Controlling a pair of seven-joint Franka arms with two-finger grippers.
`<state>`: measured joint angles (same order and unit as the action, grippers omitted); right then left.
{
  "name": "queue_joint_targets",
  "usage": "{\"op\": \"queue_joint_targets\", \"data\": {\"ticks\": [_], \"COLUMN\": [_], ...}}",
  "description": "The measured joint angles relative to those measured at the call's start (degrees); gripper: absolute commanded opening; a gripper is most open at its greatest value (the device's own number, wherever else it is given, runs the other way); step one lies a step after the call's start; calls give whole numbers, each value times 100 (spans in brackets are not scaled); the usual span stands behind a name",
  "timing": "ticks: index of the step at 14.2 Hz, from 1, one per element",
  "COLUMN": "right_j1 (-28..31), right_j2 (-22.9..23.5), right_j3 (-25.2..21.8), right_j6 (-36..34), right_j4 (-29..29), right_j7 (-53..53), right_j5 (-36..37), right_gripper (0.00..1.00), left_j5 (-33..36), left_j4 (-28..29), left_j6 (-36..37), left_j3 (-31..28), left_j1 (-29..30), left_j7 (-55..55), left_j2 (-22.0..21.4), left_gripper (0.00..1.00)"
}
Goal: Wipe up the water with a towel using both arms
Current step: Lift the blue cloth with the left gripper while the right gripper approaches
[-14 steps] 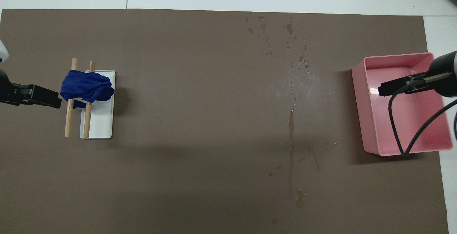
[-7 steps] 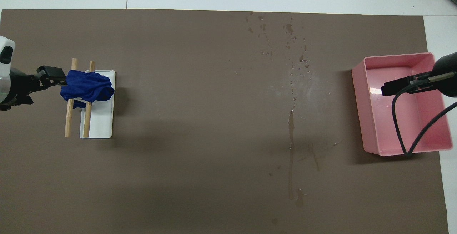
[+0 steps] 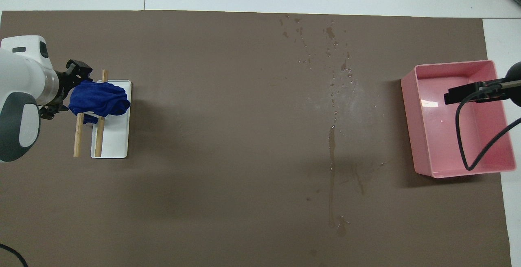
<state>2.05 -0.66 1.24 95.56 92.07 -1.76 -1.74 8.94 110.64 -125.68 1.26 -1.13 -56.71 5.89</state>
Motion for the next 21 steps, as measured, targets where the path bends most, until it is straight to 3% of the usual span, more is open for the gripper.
{"op": "queue_joint_targets", "data": {"ticks": [3,4,5,7,11,16,21], "right_j1": [-36,-42,-45,-47,-138,-854,-1159], "right_j2": [-3,-4,-4,-11,-50,-77,-87], "right_j3": [32,40,46,58,82,142,142], "right_j6": [31,48,81,134,550,1728,2539], "right_j4": [103,137,167,228,436,803,1055], "right_j7": [1275,1675,2101,2898,4444,6745,8150], "right_j5": [-296,-457,-624,-940,-1705,-2354,-2853], "right_gripper": [100,100,100,100,100,100,100], "left_j5": [1,2,8,24,136,183,7], "left_j4": [67,122,180,214,240,207,-446], "left_j6": [-129,-129,-130,-129,-85,-89,433], "left_j3": [9,9,8,2,-1,43,126], "left_j1": [-2,-2,-2,-1,-1,-9,-20], "left_j7": [-112,-126,-131,-134,-126,-56,16], "left_j2": [151,158,154,142,68,71,67], "left_gripper": [98,87,63,0,0,0,0]}}
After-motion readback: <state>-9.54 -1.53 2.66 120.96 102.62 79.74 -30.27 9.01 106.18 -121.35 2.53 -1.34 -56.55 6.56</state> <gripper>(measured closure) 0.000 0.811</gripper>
